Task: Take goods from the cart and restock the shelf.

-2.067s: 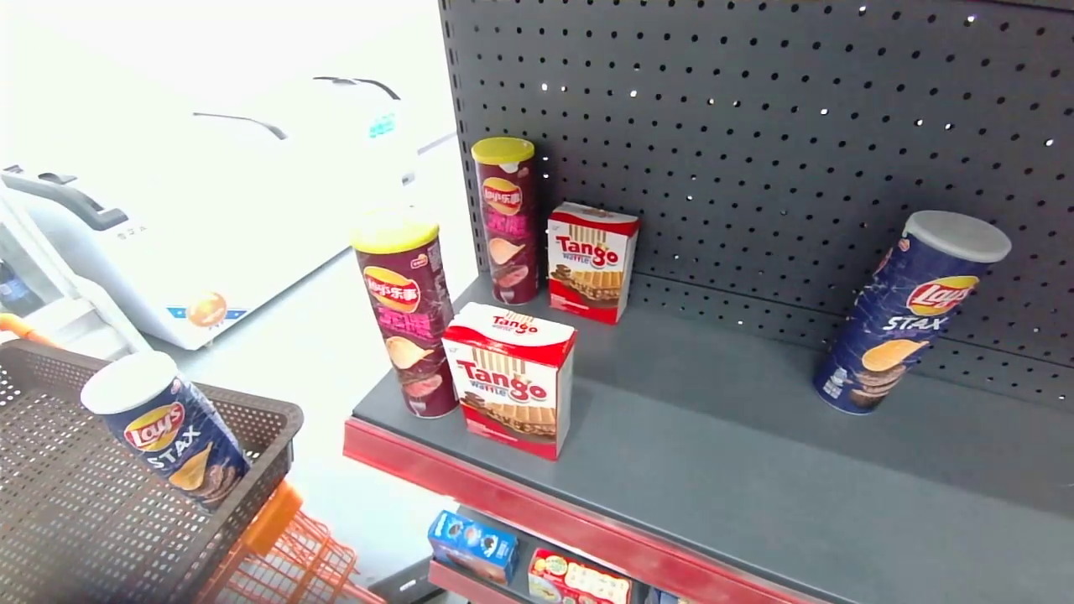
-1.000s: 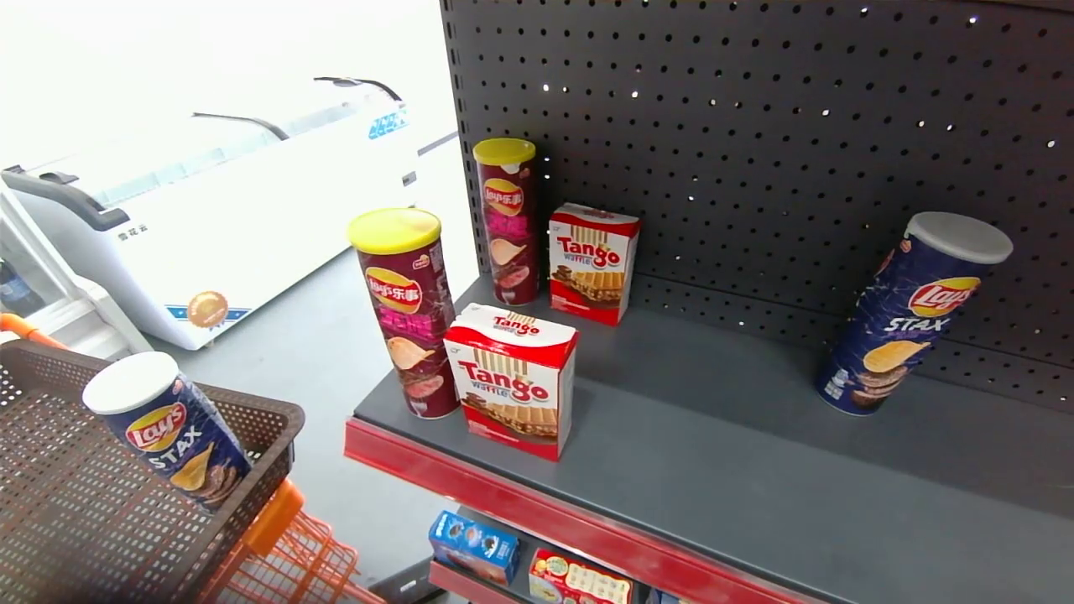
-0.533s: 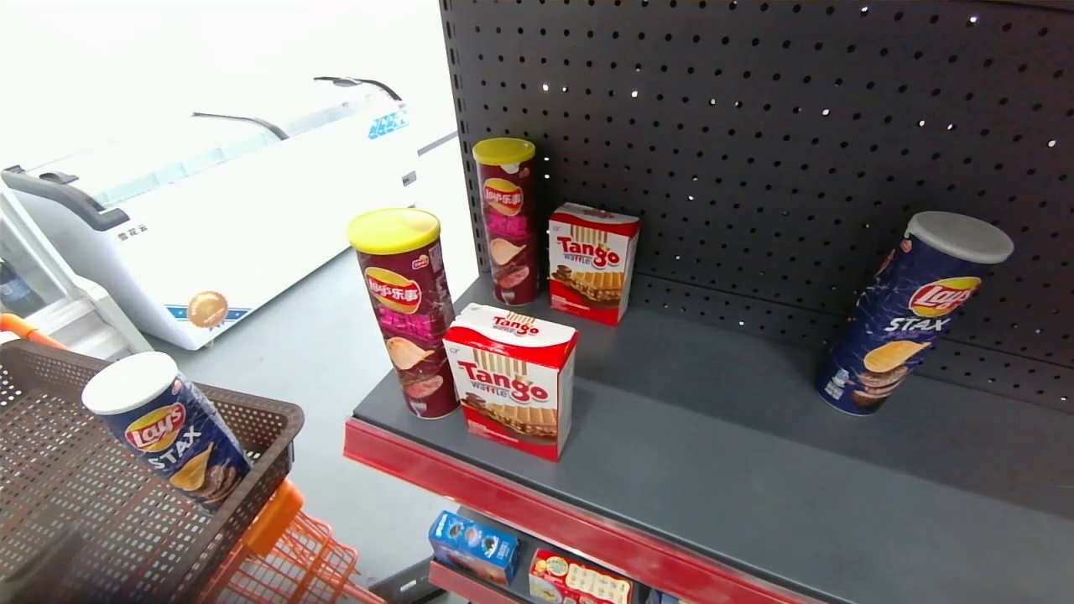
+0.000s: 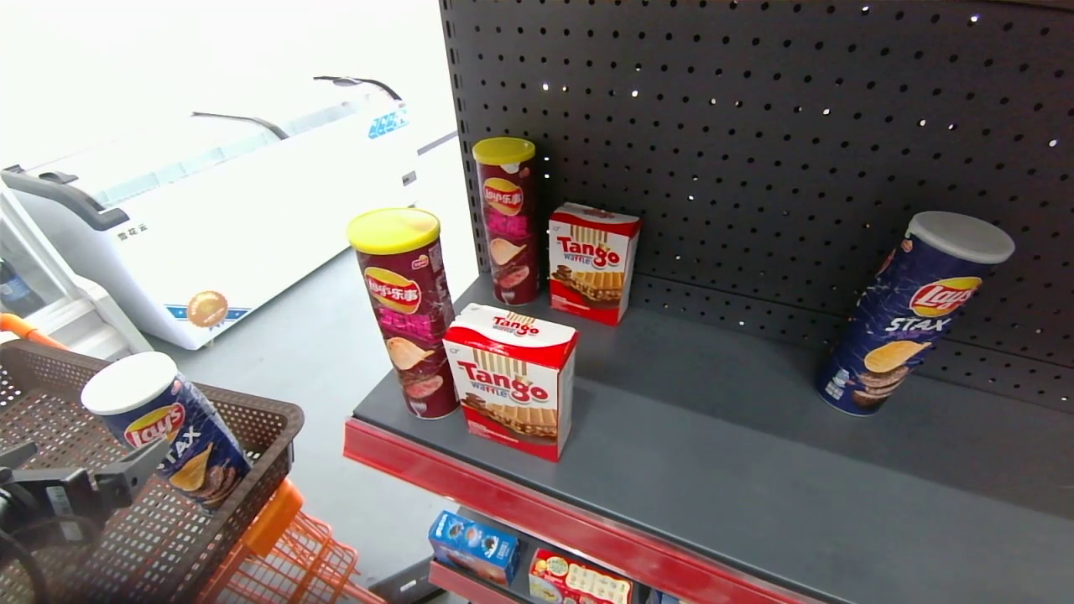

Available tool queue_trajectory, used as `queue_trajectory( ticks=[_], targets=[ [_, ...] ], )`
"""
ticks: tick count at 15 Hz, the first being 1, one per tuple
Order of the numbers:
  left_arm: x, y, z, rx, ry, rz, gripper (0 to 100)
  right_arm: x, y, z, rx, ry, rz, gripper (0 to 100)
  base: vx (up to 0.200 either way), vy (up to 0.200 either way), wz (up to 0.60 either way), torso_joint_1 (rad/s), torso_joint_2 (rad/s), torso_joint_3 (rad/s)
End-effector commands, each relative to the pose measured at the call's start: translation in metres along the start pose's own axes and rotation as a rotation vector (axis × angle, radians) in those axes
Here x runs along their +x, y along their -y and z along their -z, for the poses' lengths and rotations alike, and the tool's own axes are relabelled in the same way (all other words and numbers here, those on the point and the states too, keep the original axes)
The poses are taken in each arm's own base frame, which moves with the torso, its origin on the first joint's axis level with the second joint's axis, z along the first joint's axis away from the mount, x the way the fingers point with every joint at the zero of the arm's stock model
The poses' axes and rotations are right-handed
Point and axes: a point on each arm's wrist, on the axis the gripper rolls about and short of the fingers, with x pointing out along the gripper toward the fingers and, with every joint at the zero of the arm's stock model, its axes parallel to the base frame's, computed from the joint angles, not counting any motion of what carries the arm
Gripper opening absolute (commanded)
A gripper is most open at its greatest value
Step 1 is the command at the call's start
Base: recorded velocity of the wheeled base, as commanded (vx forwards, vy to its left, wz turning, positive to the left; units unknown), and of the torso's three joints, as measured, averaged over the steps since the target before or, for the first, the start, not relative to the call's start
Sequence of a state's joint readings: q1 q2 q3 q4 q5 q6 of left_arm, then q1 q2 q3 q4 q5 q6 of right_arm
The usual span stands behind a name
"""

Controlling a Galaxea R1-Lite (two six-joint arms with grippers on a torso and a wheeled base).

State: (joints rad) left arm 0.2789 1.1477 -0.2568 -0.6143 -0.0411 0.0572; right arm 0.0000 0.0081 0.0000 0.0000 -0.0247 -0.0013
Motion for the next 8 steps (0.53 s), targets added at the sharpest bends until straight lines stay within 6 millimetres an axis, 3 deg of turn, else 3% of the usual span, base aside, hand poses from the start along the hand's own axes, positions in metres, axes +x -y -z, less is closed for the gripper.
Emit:
queue_trajectory(
  ticks=[1, 8],
  targets=[
    [0.023, -0.002, 0.011, 0.000, -0.104, -0.007, 100, 0.000, 0.000, 0.000, 0.000, -0.001, 0.000, 100, 0.000, 0.000, 0.00, 0.000, 0.00, 0.000],
    [0.066, -0.009, 0.027, -0.021, -0.188, -0.023, 100, 0.000, 0.000, 0.000, 0.000, -0.001, 0.000, 100, 0.000, 0.000, 0.00, 0.000, 0.00, 0.000]
  ],
)
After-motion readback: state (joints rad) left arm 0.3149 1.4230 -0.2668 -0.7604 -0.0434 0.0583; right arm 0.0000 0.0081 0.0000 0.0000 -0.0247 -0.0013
